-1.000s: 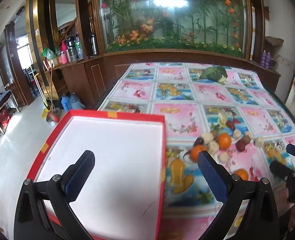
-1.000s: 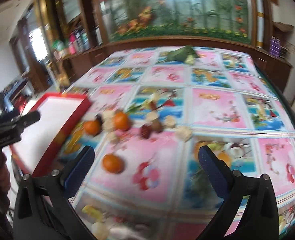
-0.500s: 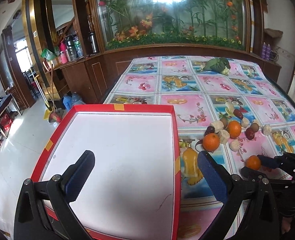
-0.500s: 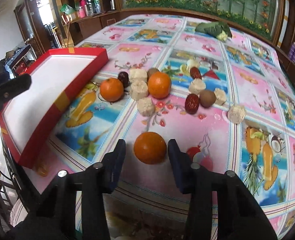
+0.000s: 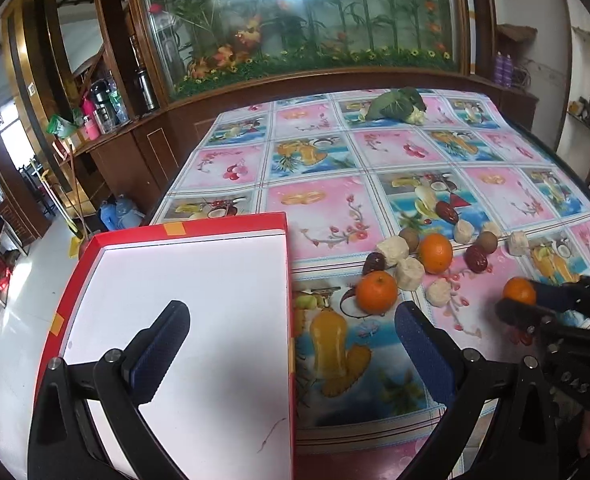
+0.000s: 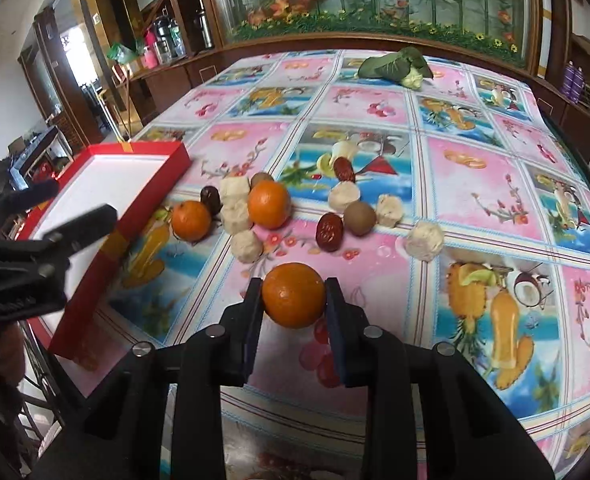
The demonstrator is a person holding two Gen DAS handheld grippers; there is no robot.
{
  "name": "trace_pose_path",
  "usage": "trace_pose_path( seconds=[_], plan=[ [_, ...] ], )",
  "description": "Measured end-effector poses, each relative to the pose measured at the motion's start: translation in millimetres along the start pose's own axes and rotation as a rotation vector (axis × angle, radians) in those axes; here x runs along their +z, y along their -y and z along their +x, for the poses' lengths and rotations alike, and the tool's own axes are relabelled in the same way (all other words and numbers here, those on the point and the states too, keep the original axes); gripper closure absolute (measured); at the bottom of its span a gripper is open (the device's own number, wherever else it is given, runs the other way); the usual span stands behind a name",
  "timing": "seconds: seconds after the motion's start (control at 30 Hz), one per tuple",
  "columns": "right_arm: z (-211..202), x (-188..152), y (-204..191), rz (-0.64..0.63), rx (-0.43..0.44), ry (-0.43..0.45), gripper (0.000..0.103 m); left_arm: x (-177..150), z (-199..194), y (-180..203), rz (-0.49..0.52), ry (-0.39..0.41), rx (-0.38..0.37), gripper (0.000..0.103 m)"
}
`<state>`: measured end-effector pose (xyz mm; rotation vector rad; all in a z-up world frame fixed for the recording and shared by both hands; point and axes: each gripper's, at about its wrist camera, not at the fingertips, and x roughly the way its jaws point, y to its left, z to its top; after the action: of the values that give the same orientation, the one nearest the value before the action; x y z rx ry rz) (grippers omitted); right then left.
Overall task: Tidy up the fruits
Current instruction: 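Grasp a second orange with the left gripper while the right gripper holds its orange, then carry both oranges over the white tray and open both grippers to drop them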
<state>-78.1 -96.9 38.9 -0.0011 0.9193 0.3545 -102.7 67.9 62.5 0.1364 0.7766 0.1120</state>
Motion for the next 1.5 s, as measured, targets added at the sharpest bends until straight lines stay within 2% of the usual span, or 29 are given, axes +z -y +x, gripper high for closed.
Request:
trace_pose_path(
  seconds=[0.2, 0.33, 0.5, 0.6, 0.67, 0.77, 0.83, 0.9, 0.97, 1.17, 1.33, 1.5],
  plan=[
    [-9, 4, 4, 0.026, 0.004, 0.046, 0.071, 2, 3, 4, 0.016, -0.013, 0.020, 0.001],
    [-14, 7, 13, 0.065, -0.021, 0.091, 0.071, 4, 12, 13, 0.031, -0.033, -0.013, 0.001],
    [-13, 7, 21, 0.088, -0.019, 0.091, 0.071, 9, 29, 28, 0.049, -0.075, -0.066, 0.002],
    [-14, 7, 24, 0.092, -0.018, 0.096, 0.071, 11, 39, 35, 0.053, -0.109, -0.092, 0.012],
    [-13, 7, 27, 0.098, -0.012, 0.096, 0.071, 13, 45, 38, 0.050, -0.128, -0.109, 0.014],
    [-12, 7, 31, 0.103, -0.013, 0.098, 0.071, 13, 52, 41, 0.047, -0.152, -0.127, 0.028],
    [-10, 7, 33, 0.107, -0.006, 0.092, 0.071, 12, 59, 42, 0.040, -0.180, -0.148, 0.031],
    [-10, 7, 35, 0.113, -0.006, 0.091, 0.071, 9, 66, 42, 0.030, -0.204, -0.159, 0.042],
    [-9, 6, 36, 0.116, -0.006, 0.089, 0.071, 8, 70, 41, 0.022, -0.220, -0.179, 0.045],
    [-10, 6, 37, 0.123, -0.006, 0.089, 0.071, 10, 68, 39, -0.004, -0.209, -0.224, 0.071],
    [-12, 7, 34, 0.119, -0.014, 0.091, 0.071, 9, 58, 37, -0.008, -0.179, -0.228, 0.071],
    [-20, 15, 18, 0.101, -0.011, 0.107, 0.071, 13, 26, 22, -0.021, -0.104, -0.211, 0.071]
  ],
)
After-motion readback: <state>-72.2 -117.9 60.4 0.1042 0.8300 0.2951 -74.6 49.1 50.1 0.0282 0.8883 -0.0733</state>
